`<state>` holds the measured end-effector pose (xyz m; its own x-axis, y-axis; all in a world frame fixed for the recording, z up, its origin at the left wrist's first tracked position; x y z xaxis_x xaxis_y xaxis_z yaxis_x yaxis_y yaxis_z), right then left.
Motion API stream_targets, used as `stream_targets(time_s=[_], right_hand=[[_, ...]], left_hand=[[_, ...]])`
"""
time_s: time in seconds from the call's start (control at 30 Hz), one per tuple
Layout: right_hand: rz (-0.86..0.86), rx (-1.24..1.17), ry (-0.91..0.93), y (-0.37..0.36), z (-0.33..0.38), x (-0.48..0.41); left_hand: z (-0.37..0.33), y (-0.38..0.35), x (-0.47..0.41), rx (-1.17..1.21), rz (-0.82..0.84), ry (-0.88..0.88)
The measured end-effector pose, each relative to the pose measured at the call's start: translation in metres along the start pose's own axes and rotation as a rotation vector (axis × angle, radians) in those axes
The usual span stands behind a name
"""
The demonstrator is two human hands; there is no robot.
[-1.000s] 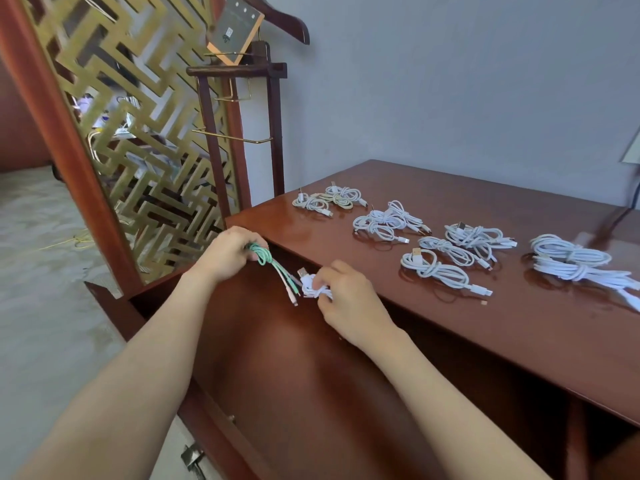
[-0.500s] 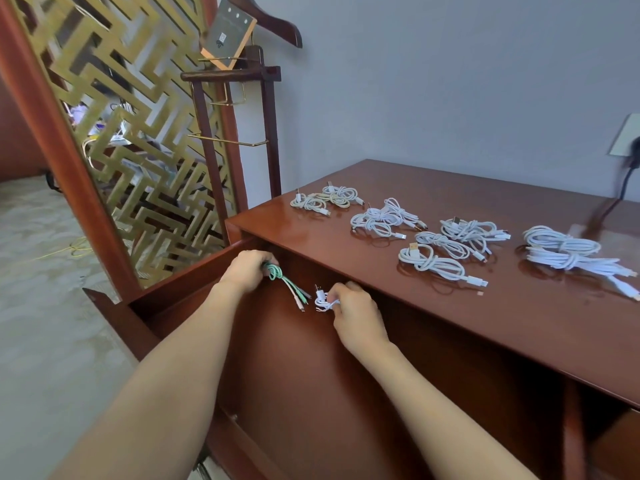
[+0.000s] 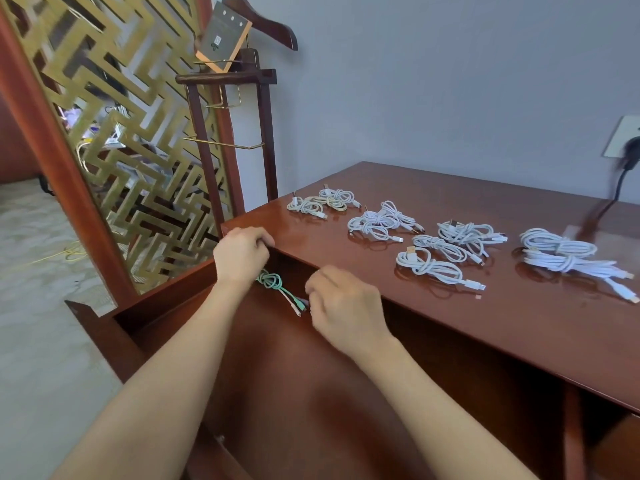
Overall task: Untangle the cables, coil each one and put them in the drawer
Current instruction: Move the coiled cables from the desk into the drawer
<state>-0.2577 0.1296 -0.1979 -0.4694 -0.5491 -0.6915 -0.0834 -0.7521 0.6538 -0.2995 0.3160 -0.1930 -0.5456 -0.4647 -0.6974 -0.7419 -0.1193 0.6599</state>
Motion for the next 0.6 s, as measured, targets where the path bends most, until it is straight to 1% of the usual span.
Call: stream_targets(time_s=[0.03,0.07,0.17,0.27,0.37,0.43,0.53,0.6], right_hand=[[-0.014,-0.009,-0.044,0.007,-0.001,-0.009],[0.01,-0.003,-0.102,0.012,-0.005,-0.019],[0.156,0.1,-0.245,0.016,-0.032,-0.047],[0.23,0.197,-0.334,0.016,-0.054,-0.069],[0.33,0.292,-0.316,0.001,-0.066,-0.078],[0.403,0.361,-0.272,-0.009,-0.073,-0.078],[0.48,0.368,-0.295,-0.014,-0.08,-0.081],[0.501,0.371,-0.311,-0.014,-0.084,-0.085]], left_hand=[[-0.005,0.006,-0.005,0.029,-0.046,-0.017],[-0.009,0.008,-0.01,0.056,-0.051,-0.036],[-0.02,0.002,-0.03,0.114,0.042,-0.082],[-0.029,-0.016,-0.055,0.125,0.162,-0.088],[-0.042,-0.042,-0.074,-0.022,0.419,-0.159],[-0.048,-0.058,-0.082,-0.136,0.55,-0.239],[-0.044,-0.074,-0.09,-0.305,0.651,-0.297],[-0.033,-0.082,-0.09,-0.375,0.704,-0.262]])
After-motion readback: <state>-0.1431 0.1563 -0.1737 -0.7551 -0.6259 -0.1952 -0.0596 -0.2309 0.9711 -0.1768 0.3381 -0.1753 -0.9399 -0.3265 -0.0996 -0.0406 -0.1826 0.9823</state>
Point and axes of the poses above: each hand's wrist, its own x-axis away from the middle knuckle, its own y-axis out of the back of the hand, z = x × y, the point moved 3 cm from there along -x, towards the middle knuckle, and after that the axes turned 13 degrees about -y, right-handed, at the moved point
